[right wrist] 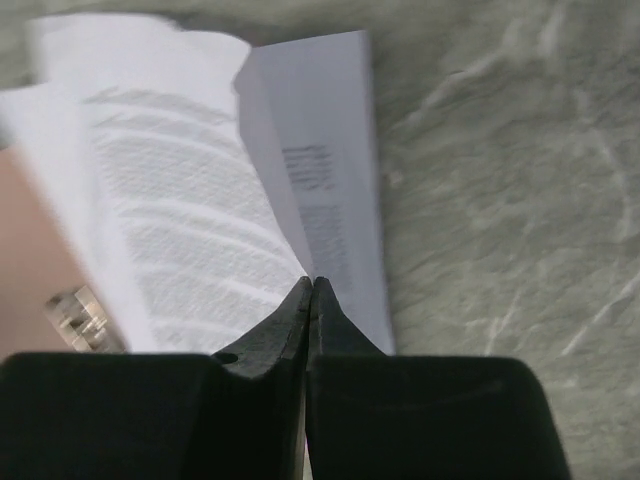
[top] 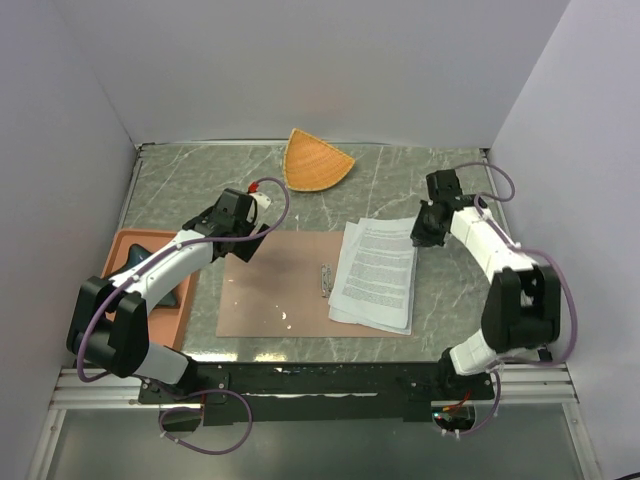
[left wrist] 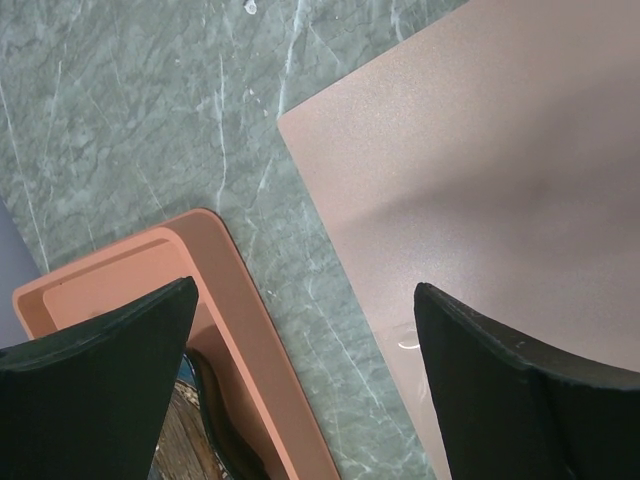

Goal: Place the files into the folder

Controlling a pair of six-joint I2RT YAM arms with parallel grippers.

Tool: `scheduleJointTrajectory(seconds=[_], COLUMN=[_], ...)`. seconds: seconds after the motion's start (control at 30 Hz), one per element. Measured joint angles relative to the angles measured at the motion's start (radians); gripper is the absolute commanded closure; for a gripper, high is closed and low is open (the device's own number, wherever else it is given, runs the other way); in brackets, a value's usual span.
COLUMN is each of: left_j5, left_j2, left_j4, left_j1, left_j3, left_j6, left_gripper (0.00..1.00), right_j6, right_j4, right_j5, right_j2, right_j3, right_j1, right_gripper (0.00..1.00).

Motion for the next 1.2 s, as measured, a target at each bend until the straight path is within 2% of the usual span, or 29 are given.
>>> scheduleJointTrajectory(seconds=[0.03,0.23,0.5,0.67,0.87,1.0,1.2], left_j5=[0.000,0.035,0.143,0.223,0.380,0.428,0.420], left_j2=[0.000,-0.019,-0.053,-0.097,-0.139,-0.154,-0.178], left_j4=[-0.001,-0.030,-0.087,-0.114,-0.166,-0.195,-0.204], left_j1=[0.000,0.008,0.077,0.147,0.235,0.273,0.283], left_j3=[0.000,0.006,0.084,0.121,0.138,0.143,0.110], left_j6=[-0.003,-0.026,-0.066,-0.069,-0.065,-0.056,-0.001], left_gripper=[0.04,0.04,0.04,0.04,0.04,0.04,0.04], right_j6=[-0.002,-0.042,-0.061,-0.050,-0.035,-0.036,-0.073], right_j4=[0.004,0.084,0.098,0.119,0.167,0.200,0.232], right_j5=[-0.014,-0.128,-0.210,-0.257,-0.300,-0.318,-0.362], right_j2=[-0.034,-0.275,-0.347,-0.370,-0.360,-0.288,-0.135], right_j3=[-0.005,0.004,0.135,0.174,0.177,0.188,0.213], right_j1=[0.017,0.235,0.428,0.469,0.470,0.474,0.478], right_gripper=[1.00,1.00,1.00,1.00,1.00,1.00,1.00])
